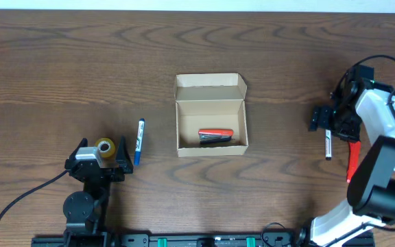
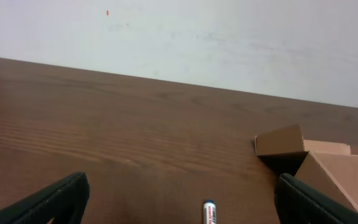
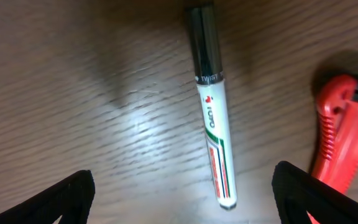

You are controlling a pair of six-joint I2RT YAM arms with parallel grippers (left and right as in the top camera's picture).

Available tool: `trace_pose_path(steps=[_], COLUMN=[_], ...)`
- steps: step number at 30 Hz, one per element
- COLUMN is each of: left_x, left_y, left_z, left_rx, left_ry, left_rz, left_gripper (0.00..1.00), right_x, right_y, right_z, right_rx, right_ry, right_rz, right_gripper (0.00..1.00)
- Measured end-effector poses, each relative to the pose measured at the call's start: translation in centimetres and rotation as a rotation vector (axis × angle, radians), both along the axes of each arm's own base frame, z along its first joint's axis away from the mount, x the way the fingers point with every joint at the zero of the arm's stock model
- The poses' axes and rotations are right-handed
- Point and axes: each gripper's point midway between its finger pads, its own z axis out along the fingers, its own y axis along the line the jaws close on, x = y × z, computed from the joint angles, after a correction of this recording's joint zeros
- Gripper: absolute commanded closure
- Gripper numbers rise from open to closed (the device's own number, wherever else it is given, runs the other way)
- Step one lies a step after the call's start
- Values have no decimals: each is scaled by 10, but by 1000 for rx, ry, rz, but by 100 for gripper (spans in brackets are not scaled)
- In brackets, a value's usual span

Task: Pack container
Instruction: 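Grasp the black-capped whiteboard marker with the right gripper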

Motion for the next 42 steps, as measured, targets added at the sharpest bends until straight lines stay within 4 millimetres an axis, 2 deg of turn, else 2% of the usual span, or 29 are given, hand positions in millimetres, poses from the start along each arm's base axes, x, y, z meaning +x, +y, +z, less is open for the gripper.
trace_pose_path(steps=[4, 18, 22, 25, 30, 39, 40, 42], left_x=[0, 0, 0, 0, 0, 0, 0, 0], left_y=[0, 0, 0, 0, 0, 0, 0, 0], left_z=[0, 0, 0, 0, 0, 0, 0, 0], left_rx=[0, 0, 0, 0, 0, 0, 0, 0], left_ry=[0, 0, 0, 0, 0, 0, 0, 0], left_rz=[0, 0, 0, 0, 0, 0, 0, 0], left_gripper=[5, 5, 5, 5, 4, 5, 5, 4], right_x=[-1, 0, 0, -1, -1, 0, 0, 0], right_y=[0, -5, -6, -6, -6, -6, -6, -6], right_z=[-12, -31, -35, -39, -40, -40, -40, -40], right_rx=[9, 20, 24, 28, 33, 32, 32, 32], right_ry=[26, 54, 59, 68, 69, 65, 64, 64], right_rz=[4, 41, 41, 47, 53, 58, 57, 58], right_gripper=[14, 14, 23, 33, 37, 59, 62, 73])
